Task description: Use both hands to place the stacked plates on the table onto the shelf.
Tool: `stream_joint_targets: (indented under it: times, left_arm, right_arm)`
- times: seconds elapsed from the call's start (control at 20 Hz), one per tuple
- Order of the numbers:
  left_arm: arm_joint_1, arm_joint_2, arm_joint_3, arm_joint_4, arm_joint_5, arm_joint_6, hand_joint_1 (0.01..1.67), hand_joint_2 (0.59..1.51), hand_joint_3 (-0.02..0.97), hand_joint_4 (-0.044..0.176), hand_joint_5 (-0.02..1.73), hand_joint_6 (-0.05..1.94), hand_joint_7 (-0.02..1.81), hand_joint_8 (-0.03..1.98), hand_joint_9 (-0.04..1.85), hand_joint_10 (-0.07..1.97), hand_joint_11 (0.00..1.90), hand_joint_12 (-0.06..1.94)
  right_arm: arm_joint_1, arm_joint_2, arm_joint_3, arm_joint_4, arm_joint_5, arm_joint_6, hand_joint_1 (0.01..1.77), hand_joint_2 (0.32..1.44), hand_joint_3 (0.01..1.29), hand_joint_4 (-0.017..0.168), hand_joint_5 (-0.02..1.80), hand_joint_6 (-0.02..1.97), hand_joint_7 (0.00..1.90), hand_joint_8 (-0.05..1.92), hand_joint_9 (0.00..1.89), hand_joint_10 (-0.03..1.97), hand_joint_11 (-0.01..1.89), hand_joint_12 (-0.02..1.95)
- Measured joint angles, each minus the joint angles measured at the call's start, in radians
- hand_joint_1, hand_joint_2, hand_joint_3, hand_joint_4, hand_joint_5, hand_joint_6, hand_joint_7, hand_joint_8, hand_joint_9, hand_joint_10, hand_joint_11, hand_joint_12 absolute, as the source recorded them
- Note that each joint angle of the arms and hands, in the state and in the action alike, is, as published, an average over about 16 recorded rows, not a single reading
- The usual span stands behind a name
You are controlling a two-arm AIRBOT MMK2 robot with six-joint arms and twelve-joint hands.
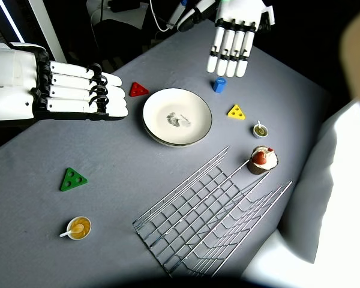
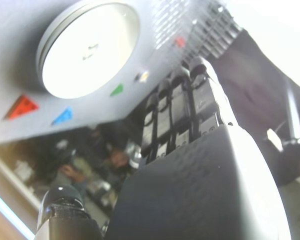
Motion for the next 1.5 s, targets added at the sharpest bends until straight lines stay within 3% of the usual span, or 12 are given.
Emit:
stream_joint_targets:
  times: [0.35, 0.8, 1.05, 1.5]
  left_arm:
    - [-0.017, -0.002, 0.02, 0.062, -0.083, -0.023, 0.02, 0.877, -0.001, -0.002, 0.11, 0.02, 0.17, 0.01, 0.16, 0.02, 0.11, 0.02]
    - [0.01, -0.011, 0.007, 0.127, -0.12, 0.021, 0.02, 0.882, -0.001, -0.002, 0.12, 0.02, 0.18, 0.01, 0.18, 0.02, 0.12, 0.02]
    - [0.045, -0.023, -0.033, 0.154, -0.091, 0.058, 0.03, 0.887, -0.001, -0.002, 0.12, 0.02, 0.18, 0.01, 0.17, 0.02, 0.11, 0.02]
    - [0.069, -0.053, -0.097, 0.21, 0.029, 0.094, 0.02, 0.901, 0.0, -0.002, 0.1, 0.02, 0.17, 0.01, 0.16, 0.02, 0.11, 0.02]
  right_arm:
    - [0.0, -0.005, -0.003, -0.007, -0.001, -0.025, 0.06, 0.92, 0.02, -0.002, 0.13, 0.02, 0.17, 0.01, 0.15, 0.0, 0.12, 0.03]
    - [0.011, -0.022, -0.005, 0.016, -0.033, -0.102, 0.06, 0.94, 0.02, 0.0, 0.13, 0.02, 0.18, 0.01, 0.17, 0.0, 0.14, 0.03]
    - [0.019, -0.032, -0.005, 0.035, -0.059, -0.14, 0.07, 0.95, 0.02, 0.002, 0.14, 0.02, 0.18, 0.01, 0.18, 0.0, 0.15, 0.03]
    - [0.026, -0.039, -0.001, 0.047, -0.081, -0.163, 0.1, 0.97, 0.02, 0.004, 0.16, 0.02, 0.21, 0.01, 0.2, 0.0, 0.18, 0.03]
